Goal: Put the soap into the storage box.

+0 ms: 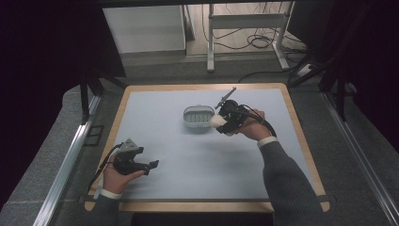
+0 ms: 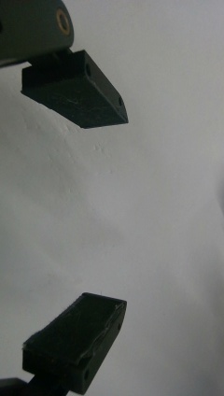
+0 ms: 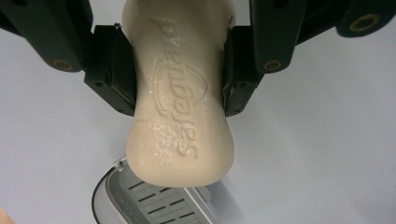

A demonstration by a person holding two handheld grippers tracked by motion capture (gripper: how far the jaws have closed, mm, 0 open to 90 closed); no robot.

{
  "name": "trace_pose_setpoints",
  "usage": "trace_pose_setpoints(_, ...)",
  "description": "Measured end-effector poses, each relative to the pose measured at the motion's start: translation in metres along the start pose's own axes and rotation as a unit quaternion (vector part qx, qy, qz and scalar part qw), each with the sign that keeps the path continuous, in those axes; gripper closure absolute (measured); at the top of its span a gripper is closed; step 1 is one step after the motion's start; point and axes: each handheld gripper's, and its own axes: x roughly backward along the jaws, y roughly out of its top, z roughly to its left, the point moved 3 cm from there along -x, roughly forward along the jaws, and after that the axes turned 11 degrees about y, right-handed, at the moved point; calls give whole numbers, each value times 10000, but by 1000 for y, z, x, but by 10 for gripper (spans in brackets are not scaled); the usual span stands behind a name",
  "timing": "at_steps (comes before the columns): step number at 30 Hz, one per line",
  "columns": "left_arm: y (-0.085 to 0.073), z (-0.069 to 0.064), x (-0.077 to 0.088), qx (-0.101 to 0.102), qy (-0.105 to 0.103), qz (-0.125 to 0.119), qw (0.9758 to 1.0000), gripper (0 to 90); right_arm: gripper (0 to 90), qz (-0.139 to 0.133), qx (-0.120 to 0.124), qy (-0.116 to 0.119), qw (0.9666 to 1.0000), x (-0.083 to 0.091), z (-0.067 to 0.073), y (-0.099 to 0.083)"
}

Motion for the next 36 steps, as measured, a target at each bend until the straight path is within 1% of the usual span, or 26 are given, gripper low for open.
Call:
trace_pose_setpoints(13,0,1,2,22,-26,-15,10000,110,491,41,4,-8,10000,-10,-7,13)
trace_pose_setpoints(14,1,2,3,28,-32,-28,10000,110,491,27,-1,18,10000,-11,-8,14)
trace_pose_setpoints(15,1,2,3,33,-32,-33,10000,110,491,46,40,15,10000,-12,-8,16)
trace_pose_setpoints(20,1,1,3,50,-49,-45,10000,109,491,127,84,21,9999,-17,-10,24)
trace_pose_setpoints(26,1,2,4,57,-57,-50,10000,110,491,188,180,79,9996,-25,-13,34)
trace_pose_setpoints(28,1,1,3,51,-61,-48,10000,110,491,217,174,35,9996,-28,-15,38)
trace_pose_setpoints(29,1,1,3,29,-59,-32,10000,110,491,238,201,76,9995,-29,-16,40)
trace_pose_setpoints(31,1,1,2,27,-74,-27,10000,110,491,211,218,59,9995,-31,-18,42)
trace_pose_setpoints(33,1,0,2,27,-75,-23,10000,110,491,184,187,108,9996,-33,-21,43)
trace_pose_setpoints(35,1,0,1,20,-69,-18,10000,110,491,224,215,81,9995,-34,-22,43)
trace_pose_setpoints(36,1,0,1,20,-73,-23,10000,109,491,203,198,63,9996,-34,-23,44)
